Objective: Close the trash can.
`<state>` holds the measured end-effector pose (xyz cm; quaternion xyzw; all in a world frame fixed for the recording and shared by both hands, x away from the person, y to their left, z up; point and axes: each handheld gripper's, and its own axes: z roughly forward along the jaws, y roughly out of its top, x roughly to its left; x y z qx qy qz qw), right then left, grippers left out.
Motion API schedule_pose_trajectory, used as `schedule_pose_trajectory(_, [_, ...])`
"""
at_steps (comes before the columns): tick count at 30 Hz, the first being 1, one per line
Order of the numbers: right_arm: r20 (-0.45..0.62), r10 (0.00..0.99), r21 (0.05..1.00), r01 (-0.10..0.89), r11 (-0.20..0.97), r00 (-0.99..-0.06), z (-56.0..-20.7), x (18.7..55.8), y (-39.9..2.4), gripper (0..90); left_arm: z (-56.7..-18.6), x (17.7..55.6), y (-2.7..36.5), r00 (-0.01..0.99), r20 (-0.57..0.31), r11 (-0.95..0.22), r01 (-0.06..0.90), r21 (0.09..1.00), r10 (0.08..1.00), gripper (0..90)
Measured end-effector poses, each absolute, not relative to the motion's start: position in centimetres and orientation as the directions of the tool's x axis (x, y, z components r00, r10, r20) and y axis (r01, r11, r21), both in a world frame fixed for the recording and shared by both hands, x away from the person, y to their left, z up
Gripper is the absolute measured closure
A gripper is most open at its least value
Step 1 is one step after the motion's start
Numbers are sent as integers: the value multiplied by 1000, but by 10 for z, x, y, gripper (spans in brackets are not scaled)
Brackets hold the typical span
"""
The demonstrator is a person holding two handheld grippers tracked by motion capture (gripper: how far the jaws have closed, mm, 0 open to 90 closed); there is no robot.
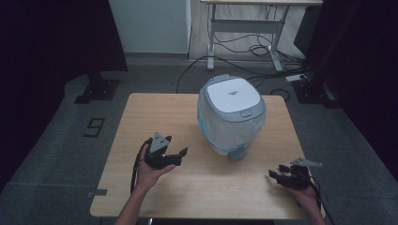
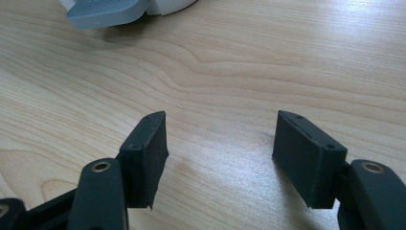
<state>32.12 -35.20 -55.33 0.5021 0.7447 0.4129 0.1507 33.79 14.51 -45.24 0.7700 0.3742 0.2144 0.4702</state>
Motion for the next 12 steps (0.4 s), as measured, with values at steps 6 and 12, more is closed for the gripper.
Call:
schedule_pose_trajectory(6, [189,874,766,624,154,-448,-553,321,-352,354,-458,339,147,622,-34,-267,384,884,782,215])
schedule_pose_trajectory(12, [182,876,766,622,159,-447,-553,321,-352,341,-460,338,149,619,-44,-255,386,886,784,216])
